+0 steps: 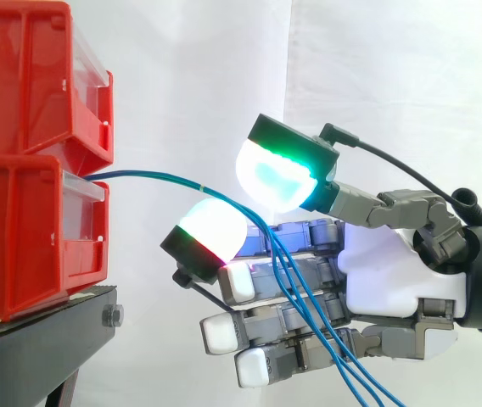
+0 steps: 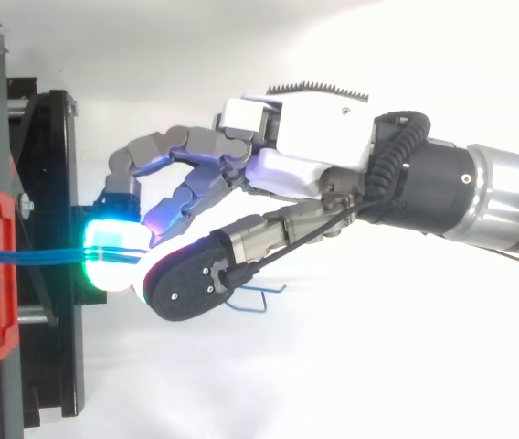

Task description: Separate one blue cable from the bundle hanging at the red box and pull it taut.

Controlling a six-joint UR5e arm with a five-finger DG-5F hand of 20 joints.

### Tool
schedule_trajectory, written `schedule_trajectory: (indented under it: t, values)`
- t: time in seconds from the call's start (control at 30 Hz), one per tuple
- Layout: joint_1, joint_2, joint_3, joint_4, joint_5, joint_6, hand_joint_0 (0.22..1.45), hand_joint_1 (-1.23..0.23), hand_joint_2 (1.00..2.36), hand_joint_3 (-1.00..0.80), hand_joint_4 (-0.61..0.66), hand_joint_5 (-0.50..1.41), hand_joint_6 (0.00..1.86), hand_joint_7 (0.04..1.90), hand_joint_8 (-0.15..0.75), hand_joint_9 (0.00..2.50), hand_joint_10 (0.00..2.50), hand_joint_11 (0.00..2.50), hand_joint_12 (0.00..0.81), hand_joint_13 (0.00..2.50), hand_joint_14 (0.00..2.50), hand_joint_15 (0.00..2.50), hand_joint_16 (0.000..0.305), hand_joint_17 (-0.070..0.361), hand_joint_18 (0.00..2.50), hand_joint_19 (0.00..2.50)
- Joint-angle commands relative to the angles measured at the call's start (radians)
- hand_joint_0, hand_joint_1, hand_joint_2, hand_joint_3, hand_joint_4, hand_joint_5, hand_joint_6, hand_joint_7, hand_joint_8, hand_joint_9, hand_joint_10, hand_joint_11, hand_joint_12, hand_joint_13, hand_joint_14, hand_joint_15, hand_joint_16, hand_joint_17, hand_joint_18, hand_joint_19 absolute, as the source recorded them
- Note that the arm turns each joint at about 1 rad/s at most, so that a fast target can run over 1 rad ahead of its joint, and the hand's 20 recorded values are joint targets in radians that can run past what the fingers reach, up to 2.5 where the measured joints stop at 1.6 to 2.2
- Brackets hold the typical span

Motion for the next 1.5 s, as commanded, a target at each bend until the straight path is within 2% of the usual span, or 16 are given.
schedule_trajectory:
  t: [0.0, 0.23, 0.37, 0.53, 0.7, 0.9, 1.2, 1.37, 1.47]
  values:
    - [0.002, -0.001, 0.000, 0.001, -0.001, -0.018, 0.60, -0.64, 1.00, -0.44, 0.14, -0.17, 0.71, 1.08, 0.299, 0.91, 0.02, 0.83, 0.356, 0.82, 0.02, 0.53, 0.038, 0.086, 0.68, 0.55]
    - [0.002, -0.001, 0.000, 0.003, 0.003, -0.019, 0.59, -0.65, 1.00, -0.45, 0.16, -0.15, 0.72, 1.10, 0.310, 0.94, 0.02, 0.84, 0.362, 0.83, 0.02, 0.54, 0.039, 0.088, 0.69, 0.54]
    - [0.000, -0.001, 0.000, 0.003, 0.003, -0.019, 0.60, -0.57, 1.01, -0.43, 0.15, -0.14, 0.71, 1.13, 0.309, 0.94, 0.02, 0.84, 0.357, 0.83, 0.02, 0.54, 0.039, 0.088, 0.69, 0.55]
    - [-0.003, -0.001, 0.000, 0.003, 0.003, -0.019, 0.60, -0.56, 1.01, -0.40, 0.15, -0.14, 0.71, 1.14, 0.314, 0.95, 0.02, 0.84, 0.359, 0.83, 0.02, 0.54, 0.039, 0.089, 0.69, 0.56]
    - [-0.003, -0.001, 0.000, 0.003, 0.004, -0.019, 0.62, -0.69, 1.01, -0.36, 0.14, -0.15, 0.73, 1.15, 0.314, 0.95, 0.02, 0.84, 0.360, 0.83, 0.02, 0.54, 0.040, 0.089, 0.70, 0.55]
    - [-0.003, 0.001, 0.000, 0.003, 0.004, -0.019, 0.63, -0.75, 1.02, -0.24, 0.14, -0.18, 0.79, 1.08, 0.307, 0.93, 0.02, 0.85, 0.367, 0.83, 0.02, 0.55, 0.040, 0.090, 0.72, 0.56]
    - [-0.001, -0.001, 0.000, 0.003, 0.006, -0.019, 0.68, -0.84, 1.01, -0.37, 0.17, -0.19, 0.81, 1.02, 0.309, 0.90, 0.02, 0.88, 0.375, 0.88, 0.02, 0.59, 0.041, 0.093, 0.79, 0.56]
    - [-0.001, -0.001, 0.000, 0.003, 0.004, -0.019, 0.72, -0.87, 1.00, -0.50, 0.19, -0.19, 0.83, 1.01, 0.307, 0.91, 0.02, 0.89, 0.372, 0.90, 0.02, 0.60, 0.041, 0.092, 0.82, 0.55]
    - [-0.001, -0.001, 0.000, 0.003, 0.004, -0.019, 0.64, -0.81, 1.00, -0.50, 0.19, -0.18, 0.83, 1.05, 0.306, 0.93, 0.02, 0.91, 0.369, 0.91, 0.02, 0.61, 0.041, 0.091, 0.82, 0.56]
